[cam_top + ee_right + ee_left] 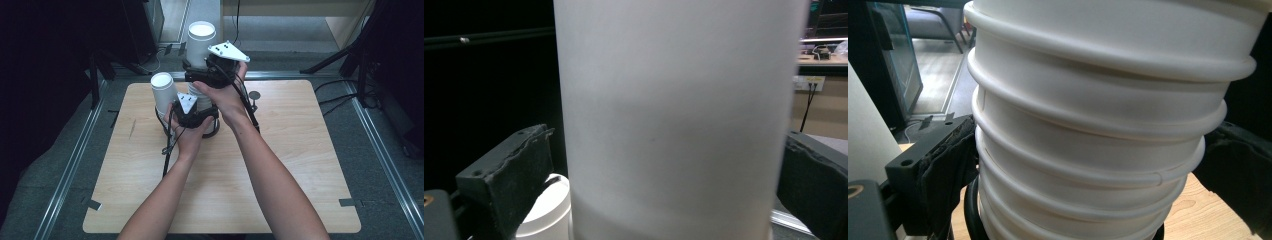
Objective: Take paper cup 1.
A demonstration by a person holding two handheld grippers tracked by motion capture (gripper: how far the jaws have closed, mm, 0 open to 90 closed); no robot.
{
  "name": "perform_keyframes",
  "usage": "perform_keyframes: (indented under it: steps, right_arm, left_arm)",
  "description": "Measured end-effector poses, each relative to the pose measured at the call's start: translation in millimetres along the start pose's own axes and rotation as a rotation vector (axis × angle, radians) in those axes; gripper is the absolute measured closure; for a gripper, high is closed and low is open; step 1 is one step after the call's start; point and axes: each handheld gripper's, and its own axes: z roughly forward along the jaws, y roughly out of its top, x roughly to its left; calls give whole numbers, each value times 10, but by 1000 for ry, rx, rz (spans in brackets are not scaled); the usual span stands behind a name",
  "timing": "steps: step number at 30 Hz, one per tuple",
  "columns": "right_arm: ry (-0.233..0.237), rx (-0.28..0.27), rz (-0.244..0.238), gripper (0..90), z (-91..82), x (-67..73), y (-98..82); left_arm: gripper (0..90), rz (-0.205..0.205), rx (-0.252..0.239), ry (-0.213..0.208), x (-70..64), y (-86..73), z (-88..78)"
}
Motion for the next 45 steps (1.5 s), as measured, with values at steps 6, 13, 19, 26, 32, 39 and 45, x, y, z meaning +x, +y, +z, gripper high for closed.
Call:
perform_keyframes:
  steps: [6,13,19,26,32,39,45]
  right_arm:
    - [-25,-9,6,114,21,-17,-25]
    - [-31,-11,-17,121,16,-5,-2]
    - [-38,-17,-26,128,19,5,26]
    - [-38,-36,-23,136,7,11,89]
    - [-41,-56,-33,136,-23,44,197]
    - [-47,-84,-51,142,-56,68,291]
    - [-57,-117,-71,156,-108,83,342]
  left_arm:
    - [10,-1,-2,-5,4,-5,-2]
    - [10,-2,-4,-5,5,-9,-2]
    - [10,0,-4,-6,6,-12,-1]
    - [10,4,-4,-8,8,-16,-2]
    - [10,9,-2,-7,11,-17,-3]
    - [11,10,-2,-8,13,-17,-4]
    - [10,5,-1,-9,11,-21,-8]
